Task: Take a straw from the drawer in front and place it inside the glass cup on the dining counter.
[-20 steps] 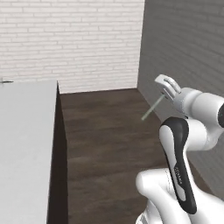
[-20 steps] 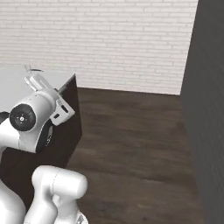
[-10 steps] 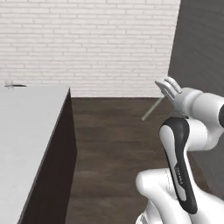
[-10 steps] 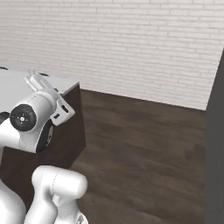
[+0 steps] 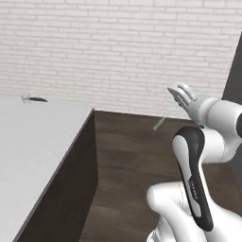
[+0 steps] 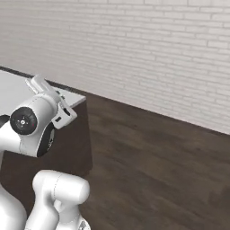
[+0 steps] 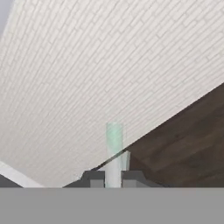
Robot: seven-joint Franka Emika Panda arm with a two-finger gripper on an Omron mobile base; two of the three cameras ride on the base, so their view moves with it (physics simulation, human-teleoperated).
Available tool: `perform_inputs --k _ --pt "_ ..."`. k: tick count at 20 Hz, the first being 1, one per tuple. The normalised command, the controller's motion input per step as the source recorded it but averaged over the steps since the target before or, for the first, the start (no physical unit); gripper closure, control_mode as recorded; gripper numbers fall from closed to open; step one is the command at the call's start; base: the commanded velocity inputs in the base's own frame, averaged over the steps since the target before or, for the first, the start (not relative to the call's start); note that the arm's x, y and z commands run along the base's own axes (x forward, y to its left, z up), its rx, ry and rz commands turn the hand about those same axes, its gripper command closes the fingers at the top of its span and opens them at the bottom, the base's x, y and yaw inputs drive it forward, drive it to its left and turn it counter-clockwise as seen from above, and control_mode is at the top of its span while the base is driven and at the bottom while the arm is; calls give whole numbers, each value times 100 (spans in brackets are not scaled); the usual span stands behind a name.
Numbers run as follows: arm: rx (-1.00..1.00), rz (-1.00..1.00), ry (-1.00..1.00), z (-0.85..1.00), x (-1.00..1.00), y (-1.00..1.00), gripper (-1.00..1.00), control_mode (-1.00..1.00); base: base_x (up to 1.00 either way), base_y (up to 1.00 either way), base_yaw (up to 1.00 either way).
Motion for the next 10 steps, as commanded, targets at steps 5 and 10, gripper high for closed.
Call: perform_inputs --k 5,10 --pt "0 0 0 0 0 0 100 100 88 -57 41" --pt "0 0 0 0 0 0 100 100 83 -61 42"
